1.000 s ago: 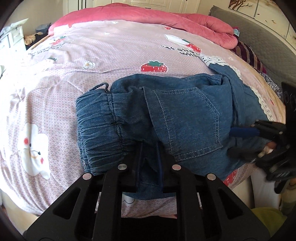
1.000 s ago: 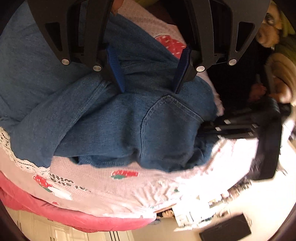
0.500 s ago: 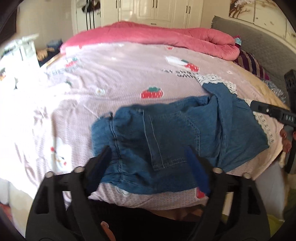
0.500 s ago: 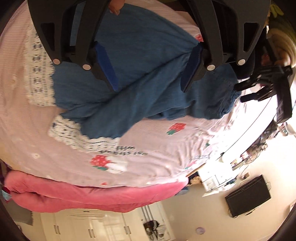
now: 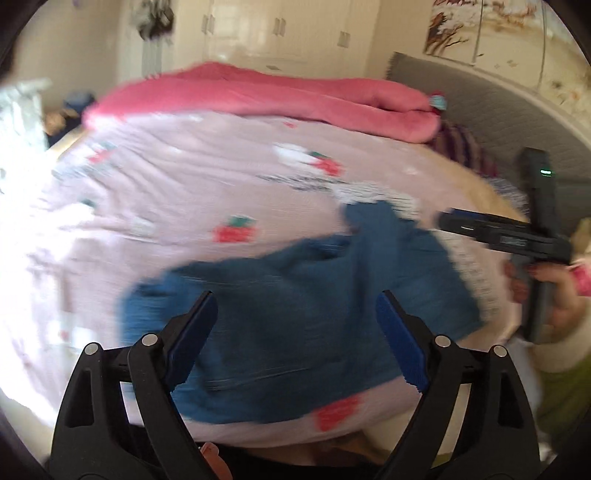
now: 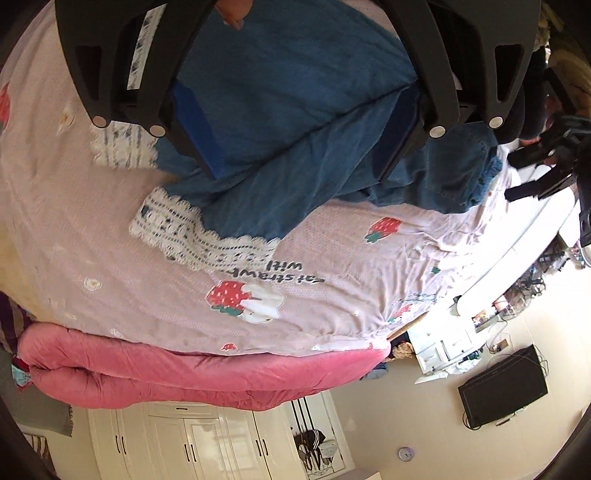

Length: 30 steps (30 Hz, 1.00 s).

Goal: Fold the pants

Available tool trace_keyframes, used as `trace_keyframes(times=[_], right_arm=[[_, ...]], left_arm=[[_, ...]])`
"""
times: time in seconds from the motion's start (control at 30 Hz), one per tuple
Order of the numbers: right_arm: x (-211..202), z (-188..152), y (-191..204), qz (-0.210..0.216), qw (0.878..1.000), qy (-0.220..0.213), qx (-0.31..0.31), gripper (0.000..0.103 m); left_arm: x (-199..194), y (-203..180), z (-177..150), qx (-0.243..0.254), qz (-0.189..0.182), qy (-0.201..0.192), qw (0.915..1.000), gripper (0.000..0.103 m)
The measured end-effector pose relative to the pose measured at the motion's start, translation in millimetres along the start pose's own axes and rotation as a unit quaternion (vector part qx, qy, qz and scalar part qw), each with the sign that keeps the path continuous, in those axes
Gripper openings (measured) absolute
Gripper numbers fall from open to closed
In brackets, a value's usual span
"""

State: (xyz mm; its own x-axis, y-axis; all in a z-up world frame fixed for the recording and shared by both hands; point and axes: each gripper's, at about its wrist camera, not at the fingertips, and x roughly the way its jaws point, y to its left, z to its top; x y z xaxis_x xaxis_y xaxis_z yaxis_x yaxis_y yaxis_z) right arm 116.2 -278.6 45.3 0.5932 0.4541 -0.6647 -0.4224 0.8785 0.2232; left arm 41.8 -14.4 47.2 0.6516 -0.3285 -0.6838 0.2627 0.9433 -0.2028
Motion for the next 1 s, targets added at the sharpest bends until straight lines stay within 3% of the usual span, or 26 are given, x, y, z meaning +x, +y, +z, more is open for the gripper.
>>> trace_keyframes(times=[0.13,0.2,0.4,0.47,0.63,0.9,0.93,1.0], right_arm=[[15,26,-9,-0.008,1.0,0.014,-0.016,0.084],[24,37,-12,-0.013,0.999,0.022,-0.025,0.084],[69,71,-12,-0.028,0.994,0.068,-0.075,0.085],[84,79,-11,-0.038,0.992,0.08,-0.09,0.085],[136,96,-5,-0.057,0.98,0.132,-0.14,0.085],[212,112,-1,-0.07,0.96,0.217,-0.162,0.083],[217,111,-1,-0.067,0.958,0.228,-0.162,0.079],[229,106,-3,-0.06,0.952,0.254,-0.163,0.046]], left_arm=[[38,-22,-2,0.002,-0.056,0.036,0.9978,0.08],[60,-30,-4,0.001,-0.075,0.059,0.9954,0.073],[109,-41,-7,-0.015,-0.102,0.095,0.9901,0.04],[121,-41,-5,-0.018,-0.109,0.101,0.9887,0.022],[136,-45,-5,-0.021,-0.129,0.108,0.9855,0.005],[139,-42,-9,-0.028,-0.14,0.109,0.9837,0.003],[140,-42,-9,-0.028,-0.141,0.109,0.9837,0.003],[140,-42,-8,-0.026,-0.139,0.107,0.9841,0.003]])
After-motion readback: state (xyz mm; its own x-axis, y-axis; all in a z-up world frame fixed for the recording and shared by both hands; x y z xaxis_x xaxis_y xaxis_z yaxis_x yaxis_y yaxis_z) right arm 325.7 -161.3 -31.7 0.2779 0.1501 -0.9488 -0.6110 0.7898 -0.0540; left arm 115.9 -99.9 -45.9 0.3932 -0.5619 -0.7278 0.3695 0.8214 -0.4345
